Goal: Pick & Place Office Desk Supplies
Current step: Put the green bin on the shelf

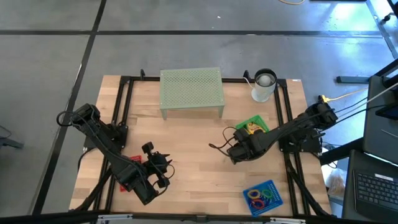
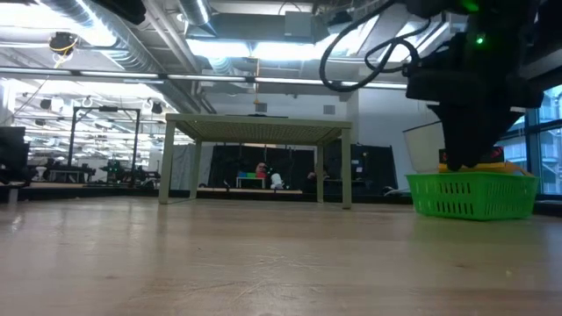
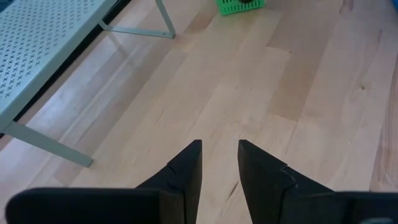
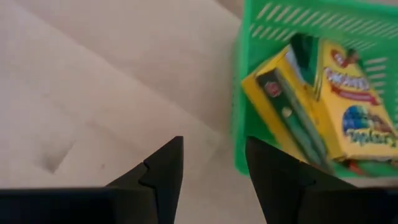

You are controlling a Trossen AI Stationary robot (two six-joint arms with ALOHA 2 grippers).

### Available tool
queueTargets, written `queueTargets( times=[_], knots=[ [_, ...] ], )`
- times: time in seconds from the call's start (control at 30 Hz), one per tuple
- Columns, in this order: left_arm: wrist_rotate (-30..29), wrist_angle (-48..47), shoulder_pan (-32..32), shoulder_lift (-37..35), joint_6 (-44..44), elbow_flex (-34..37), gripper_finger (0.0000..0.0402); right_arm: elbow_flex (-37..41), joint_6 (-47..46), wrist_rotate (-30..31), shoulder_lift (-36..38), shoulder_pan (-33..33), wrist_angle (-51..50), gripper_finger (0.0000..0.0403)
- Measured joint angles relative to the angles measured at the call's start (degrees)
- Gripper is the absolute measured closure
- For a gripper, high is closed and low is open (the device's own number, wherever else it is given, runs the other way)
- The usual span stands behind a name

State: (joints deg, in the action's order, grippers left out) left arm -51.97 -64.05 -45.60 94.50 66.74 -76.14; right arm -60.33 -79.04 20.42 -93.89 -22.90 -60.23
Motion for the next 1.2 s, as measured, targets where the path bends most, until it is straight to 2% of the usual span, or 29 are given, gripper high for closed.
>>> queueTargets(
  times=[0.2,0.57,0.83,1.2],
  knots=[
    [-0.62,0.00,0.01,0.00,0.00,0.00,0.0304,0.12,-0.01,2.59,0.00,1.48,0.00,0.0227],
    [-0.65,0.00,0.00,0.00,0.00,0.00,0.0304,0.12,-1.52,3.06,0.00,1.42,0.25,0.0227],
    [-0.67,0.00,0.00,0.00,0.00,0.00,0.0304,0.12,-1.50,0.79,0.00,1.16,1.44,0.0227],
    [-0.69,0.00,0.00,0.00,0.00,0.00,0.0304,0.12,-2.12,2.74,-0.74,-0.19,1.06,0.0227]
  ],
)
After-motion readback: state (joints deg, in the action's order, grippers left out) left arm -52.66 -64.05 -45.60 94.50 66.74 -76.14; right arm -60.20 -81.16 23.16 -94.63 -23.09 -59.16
